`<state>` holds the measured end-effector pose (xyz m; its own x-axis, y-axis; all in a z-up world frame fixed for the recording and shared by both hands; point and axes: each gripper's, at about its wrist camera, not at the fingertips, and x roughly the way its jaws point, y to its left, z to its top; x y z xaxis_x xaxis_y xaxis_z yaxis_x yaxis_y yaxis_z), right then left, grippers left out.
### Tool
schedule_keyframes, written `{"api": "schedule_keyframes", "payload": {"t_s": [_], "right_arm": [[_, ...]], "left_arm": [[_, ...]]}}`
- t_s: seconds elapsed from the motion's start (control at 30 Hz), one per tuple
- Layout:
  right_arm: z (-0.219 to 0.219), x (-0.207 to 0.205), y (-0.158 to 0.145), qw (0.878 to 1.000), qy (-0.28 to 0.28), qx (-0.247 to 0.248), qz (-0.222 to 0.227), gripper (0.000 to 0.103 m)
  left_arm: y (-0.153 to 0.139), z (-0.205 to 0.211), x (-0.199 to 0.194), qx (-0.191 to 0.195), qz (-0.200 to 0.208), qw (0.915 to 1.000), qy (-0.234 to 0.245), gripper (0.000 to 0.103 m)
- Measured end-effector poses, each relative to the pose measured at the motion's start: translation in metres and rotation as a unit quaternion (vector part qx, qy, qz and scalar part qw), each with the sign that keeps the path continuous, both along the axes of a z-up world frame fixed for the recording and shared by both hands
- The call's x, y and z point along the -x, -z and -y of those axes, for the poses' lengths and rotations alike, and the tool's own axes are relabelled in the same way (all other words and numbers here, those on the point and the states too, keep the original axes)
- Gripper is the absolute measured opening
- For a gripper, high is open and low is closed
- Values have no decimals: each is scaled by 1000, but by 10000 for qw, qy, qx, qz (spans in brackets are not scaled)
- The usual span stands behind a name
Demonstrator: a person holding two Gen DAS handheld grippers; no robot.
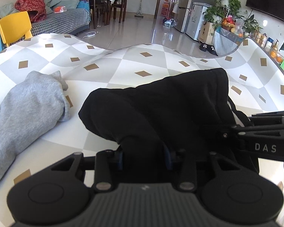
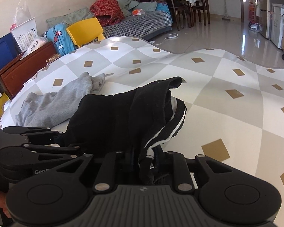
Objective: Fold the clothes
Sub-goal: 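Lift the black bundle with both grippers and carry it toward the grey sweatshirt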
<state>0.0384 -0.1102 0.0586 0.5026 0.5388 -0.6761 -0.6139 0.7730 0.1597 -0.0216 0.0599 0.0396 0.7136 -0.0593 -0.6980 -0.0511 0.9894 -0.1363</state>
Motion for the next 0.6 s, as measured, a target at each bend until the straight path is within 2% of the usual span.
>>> {"api": "schedule_keyframes", "payload": {"t_s": [0.6], "right_arm": [[-79, 5, -28, 9972, -580, -296, 368, 20]], "left_arm": [[-34, -70, 21, 26, 393, 9950, -913, 36]]}}
